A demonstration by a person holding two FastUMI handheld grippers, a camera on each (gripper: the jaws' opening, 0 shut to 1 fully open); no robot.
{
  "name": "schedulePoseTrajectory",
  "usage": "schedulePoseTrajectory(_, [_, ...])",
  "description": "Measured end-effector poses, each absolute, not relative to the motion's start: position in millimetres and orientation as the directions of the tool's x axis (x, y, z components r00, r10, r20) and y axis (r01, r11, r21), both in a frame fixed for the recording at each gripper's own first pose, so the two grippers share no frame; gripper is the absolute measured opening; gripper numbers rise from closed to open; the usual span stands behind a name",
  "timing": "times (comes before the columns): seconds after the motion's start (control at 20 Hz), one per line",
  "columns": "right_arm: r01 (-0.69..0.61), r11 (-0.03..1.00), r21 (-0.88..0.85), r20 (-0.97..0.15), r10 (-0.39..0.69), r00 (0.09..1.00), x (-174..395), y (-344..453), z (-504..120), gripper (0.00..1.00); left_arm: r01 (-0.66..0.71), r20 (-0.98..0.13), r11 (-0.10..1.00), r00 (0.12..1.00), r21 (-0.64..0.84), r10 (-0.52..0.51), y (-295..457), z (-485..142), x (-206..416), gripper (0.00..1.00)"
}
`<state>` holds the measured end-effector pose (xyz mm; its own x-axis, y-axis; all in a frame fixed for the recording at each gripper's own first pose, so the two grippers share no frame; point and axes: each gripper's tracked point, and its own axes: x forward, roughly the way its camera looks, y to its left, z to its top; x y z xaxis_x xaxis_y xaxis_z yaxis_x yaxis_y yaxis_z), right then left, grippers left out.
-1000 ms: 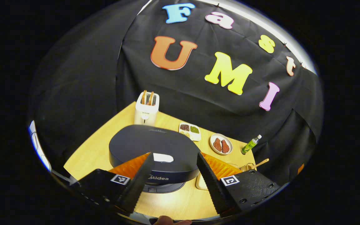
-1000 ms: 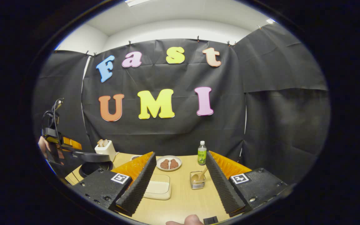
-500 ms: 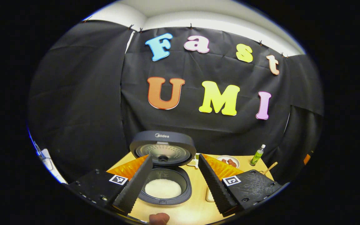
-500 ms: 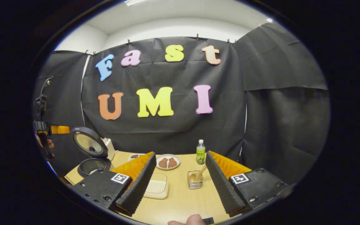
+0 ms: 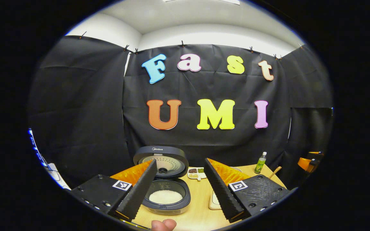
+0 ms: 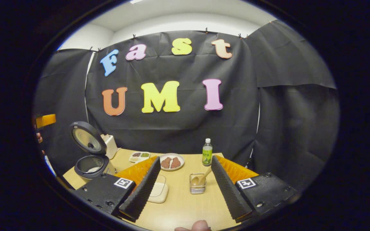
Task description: Close the left gripper, press the button to open the rice cooker; take a wooden spoon from the chopstick holder with the right hand, scoop a spoonful of rice and pour it into the rice cooker, then put the wooden spoon back into the chopstick holder.
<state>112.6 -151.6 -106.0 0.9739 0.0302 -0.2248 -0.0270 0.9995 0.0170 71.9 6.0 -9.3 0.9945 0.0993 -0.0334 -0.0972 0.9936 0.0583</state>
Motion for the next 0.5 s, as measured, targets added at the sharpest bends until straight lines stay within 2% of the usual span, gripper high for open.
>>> schedulePoseTrajectory(0.25, [0.004, 1.0, 0.015, -0.282, 0.0, 0.96, 161, -193, -159, 1.0, -0.111, -0.009, 0.992, 0.994, 0.06, 0.111, -25, -10, 80, 0.94])
schedulePoseTrajectory(0.5, [0.045, 0.991, 0.127, -0.379, 0.007, 0.925, 217, -214, -232, 1.0, -0.128, -0.027, 0.99, 0.991, 0.064, 0.13, -47, -14, 102, 0.94])
